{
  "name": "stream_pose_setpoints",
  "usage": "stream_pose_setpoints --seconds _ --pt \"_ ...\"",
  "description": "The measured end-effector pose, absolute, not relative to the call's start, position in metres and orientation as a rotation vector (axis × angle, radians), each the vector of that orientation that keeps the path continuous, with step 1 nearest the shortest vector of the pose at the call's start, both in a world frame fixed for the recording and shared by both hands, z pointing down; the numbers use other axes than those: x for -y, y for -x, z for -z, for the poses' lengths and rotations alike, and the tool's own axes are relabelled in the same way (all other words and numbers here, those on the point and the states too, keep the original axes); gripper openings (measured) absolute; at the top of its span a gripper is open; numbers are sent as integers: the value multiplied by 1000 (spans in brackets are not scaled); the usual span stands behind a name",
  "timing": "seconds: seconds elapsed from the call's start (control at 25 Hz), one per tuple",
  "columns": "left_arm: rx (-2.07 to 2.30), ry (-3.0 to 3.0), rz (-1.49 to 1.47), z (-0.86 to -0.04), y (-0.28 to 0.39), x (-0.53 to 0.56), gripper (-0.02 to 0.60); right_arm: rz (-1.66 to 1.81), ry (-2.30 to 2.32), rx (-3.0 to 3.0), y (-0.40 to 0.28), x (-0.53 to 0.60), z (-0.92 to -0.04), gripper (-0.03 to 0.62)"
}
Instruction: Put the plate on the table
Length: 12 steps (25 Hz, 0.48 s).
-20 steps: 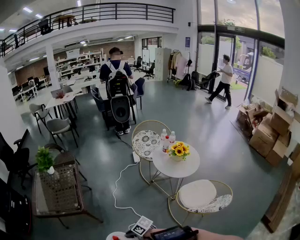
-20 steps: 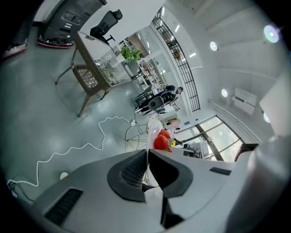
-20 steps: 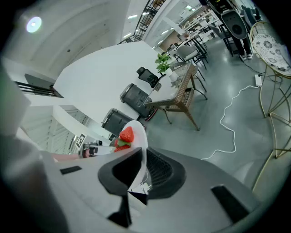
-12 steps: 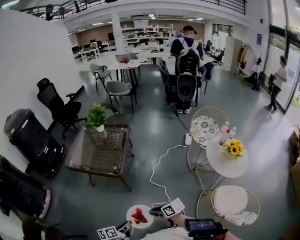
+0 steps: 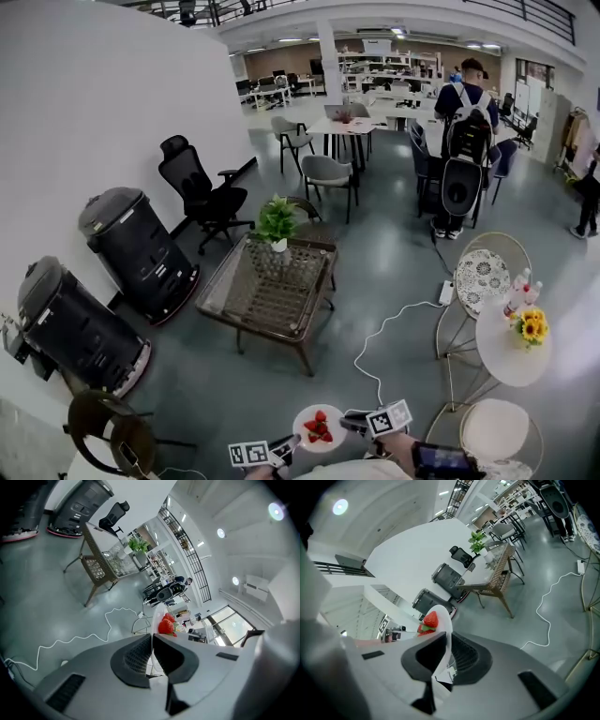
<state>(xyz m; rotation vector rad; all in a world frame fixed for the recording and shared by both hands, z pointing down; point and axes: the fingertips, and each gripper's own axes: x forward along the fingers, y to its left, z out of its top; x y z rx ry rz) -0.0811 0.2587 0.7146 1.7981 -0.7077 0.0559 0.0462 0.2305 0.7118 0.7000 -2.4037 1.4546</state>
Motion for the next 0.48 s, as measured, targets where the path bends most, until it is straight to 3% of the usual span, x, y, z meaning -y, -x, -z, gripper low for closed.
stream_pose_setpoints --seconds 0.48 --pt "749 -1736 -103 -712 60 -269 20 -1470 -699 2381 -70 -238 -715 29"
